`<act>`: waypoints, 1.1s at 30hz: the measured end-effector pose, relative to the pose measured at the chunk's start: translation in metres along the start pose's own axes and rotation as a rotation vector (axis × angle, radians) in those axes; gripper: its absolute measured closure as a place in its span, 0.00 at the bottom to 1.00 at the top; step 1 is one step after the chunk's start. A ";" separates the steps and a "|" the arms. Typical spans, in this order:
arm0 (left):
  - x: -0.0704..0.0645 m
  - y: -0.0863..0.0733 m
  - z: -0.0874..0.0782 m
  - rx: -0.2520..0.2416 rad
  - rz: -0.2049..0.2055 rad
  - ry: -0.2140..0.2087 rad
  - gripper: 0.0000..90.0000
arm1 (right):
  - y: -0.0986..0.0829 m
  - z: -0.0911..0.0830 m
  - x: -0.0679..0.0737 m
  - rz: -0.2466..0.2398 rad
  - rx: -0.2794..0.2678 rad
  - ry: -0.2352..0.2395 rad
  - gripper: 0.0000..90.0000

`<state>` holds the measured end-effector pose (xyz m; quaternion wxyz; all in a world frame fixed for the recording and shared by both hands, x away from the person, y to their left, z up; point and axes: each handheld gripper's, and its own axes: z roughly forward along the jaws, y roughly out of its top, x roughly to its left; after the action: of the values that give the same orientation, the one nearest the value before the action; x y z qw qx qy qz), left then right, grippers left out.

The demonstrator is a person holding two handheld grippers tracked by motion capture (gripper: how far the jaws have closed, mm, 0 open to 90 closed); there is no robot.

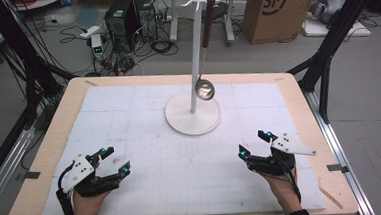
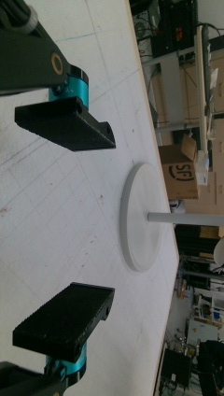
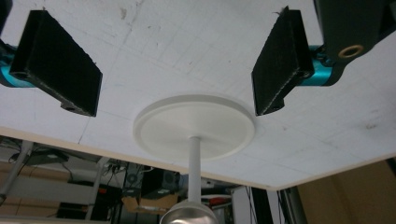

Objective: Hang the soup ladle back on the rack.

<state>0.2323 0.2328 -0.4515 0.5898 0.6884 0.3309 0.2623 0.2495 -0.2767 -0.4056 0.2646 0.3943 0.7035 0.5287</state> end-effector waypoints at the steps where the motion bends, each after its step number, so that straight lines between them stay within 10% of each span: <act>1: 0.000 0.000 0.000 0.002 0.001 -0.004 0.26 | -0.001 -0.001 0.001 0.004 -0.007 -0.001 0.17; 33: 0.000 -0.008 -0.009 0.003 -0.051 -0.013 0.23 | -0.015 -0.016 0.028 -0.018 -0.104 -0.001 0.17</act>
<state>0.2241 0.2393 -0.4577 0.5976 0.6821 0.3450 0.2422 0.2176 -0.2640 -0.4140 0.2899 0.3739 0.6784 0.5620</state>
